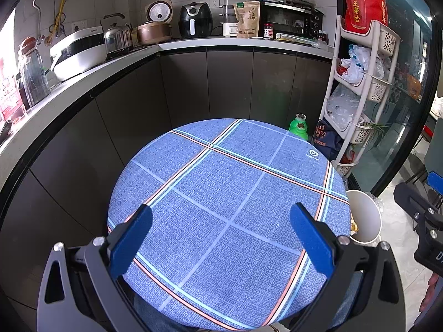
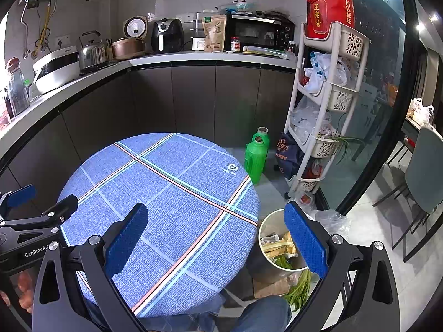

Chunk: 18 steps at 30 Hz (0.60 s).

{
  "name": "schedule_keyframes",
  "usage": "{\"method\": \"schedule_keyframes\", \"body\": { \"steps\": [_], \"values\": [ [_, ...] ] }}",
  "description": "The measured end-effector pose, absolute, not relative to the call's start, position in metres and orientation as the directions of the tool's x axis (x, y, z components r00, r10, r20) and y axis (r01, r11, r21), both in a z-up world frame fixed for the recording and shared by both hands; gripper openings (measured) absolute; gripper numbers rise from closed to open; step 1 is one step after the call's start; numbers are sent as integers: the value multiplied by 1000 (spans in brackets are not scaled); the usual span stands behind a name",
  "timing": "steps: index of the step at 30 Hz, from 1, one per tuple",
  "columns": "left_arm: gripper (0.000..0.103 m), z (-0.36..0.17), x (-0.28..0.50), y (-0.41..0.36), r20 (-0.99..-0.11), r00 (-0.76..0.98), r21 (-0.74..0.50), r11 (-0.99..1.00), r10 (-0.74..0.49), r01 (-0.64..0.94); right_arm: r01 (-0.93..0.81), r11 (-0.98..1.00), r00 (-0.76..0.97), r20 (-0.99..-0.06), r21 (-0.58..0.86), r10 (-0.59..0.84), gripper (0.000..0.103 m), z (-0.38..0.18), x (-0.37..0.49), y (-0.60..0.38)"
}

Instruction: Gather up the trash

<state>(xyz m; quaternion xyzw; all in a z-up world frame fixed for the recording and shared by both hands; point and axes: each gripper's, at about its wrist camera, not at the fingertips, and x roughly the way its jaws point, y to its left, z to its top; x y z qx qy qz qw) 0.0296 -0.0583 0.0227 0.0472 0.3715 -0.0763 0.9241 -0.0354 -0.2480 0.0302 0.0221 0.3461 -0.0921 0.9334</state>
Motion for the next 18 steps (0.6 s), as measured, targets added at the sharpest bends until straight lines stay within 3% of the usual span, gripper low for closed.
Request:
{"method": "schedule_keyframes", "body": {
  "steps": [18],
  "values": [
    [100,23,27,-59,-690,717,35,985,-101,171,187,982,743,-650,-23,-157,95,30,-36,-249]
  ]
}}
